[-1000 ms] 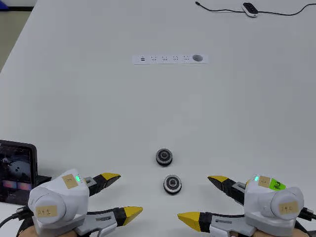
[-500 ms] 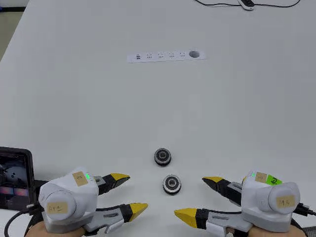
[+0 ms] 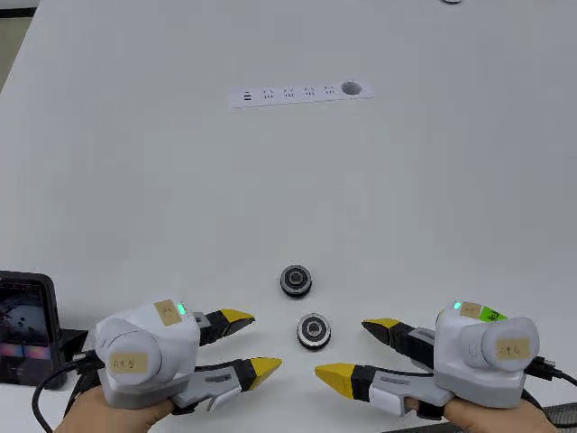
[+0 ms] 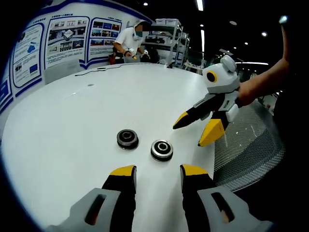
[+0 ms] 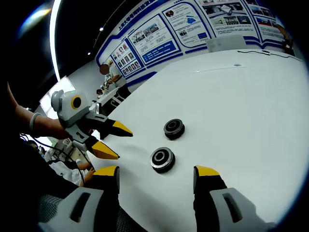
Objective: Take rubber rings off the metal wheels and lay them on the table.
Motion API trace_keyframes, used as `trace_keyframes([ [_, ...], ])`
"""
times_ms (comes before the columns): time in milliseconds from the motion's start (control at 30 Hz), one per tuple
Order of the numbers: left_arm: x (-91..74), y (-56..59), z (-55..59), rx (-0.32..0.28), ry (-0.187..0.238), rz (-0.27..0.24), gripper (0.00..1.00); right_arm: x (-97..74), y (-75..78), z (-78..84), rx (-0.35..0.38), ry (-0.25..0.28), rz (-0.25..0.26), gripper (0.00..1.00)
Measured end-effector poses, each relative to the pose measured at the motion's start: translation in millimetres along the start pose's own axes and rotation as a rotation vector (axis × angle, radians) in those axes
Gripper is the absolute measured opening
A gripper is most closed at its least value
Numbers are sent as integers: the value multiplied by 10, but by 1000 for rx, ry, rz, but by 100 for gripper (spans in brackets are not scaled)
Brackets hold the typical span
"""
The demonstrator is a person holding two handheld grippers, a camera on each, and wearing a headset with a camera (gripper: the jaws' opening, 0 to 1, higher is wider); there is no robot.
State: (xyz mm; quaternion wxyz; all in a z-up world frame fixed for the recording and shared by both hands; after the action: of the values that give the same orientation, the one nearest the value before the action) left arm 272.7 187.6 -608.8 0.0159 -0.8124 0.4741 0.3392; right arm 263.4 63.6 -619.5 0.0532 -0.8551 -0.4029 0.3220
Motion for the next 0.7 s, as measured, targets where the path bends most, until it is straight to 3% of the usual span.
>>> trace_keyframes([
  [300,95,50,-49,64,-16,25,34,18,47,-10,113,18,9,56],
  [700,241,65,-125,101,-38,47,23,84,25,-4,144,20,-1,52],
])
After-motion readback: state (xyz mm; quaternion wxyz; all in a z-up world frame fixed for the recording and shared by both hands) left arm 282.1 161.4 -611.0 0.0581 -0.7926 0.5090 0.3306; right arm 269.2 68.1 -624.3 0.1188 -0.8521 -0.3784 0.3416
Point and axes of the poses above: the centre of the closed fingertips' face, and the gripper's own axes: x roughly forward along the fingers, y roughly to its right, z roughly out of its underside, the point moved 3 cm from there along -x, roughly backward along the fingers, and after that the axes turned 9 degrees about -x, right-handed, at the moved point
